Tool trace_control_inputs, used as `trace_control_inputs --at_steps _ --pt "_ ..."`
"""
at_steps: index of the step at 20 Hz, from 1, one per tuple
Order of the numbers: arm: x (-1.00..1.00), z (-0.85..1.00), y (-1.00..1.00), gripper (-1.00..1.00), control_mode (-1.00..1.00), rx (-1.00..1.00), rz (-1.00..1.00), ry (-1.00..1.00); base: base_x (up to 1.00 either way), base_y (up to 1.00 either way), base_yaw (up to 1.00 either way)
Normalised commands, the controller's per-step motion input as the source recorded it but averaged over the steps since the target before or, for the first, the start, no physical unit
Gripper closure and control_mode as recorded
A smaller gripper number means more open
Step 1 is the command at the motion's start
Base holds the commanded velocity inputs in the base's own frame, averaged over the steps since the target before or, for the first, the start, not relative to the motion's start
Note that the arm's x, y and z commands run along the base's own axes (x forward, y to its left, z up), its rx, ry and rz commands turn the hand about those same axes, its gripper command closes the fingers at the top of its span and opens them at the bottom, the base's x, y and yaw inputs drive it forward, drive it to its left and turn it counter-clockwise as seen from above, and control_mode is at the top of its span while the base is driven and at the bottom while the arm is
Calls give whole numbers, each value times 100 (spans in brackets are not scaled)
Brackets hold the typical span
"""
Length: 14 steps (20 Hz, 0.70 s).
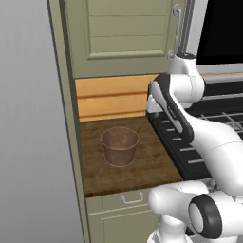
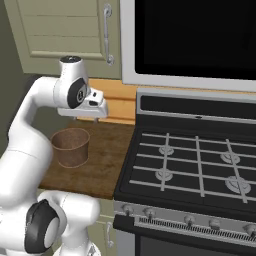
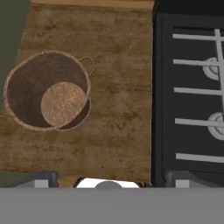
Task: Open the cabinet, pick up the bread from the cabinet and place it in the basket. Then move the basket to the dining counter.
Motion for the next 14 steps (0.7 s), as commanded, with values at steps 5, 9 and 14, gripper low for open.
trace_control_inputs --at_steps 5,9,14 --pt "14 31 -61 -100 -100 -7 -8 -16 0 0 0" --pt "27 100 -12 -100 -100 0 0 -48 0 0 0" --pt "34 100 0 -100 -100 0 0 -48 0 0 0"
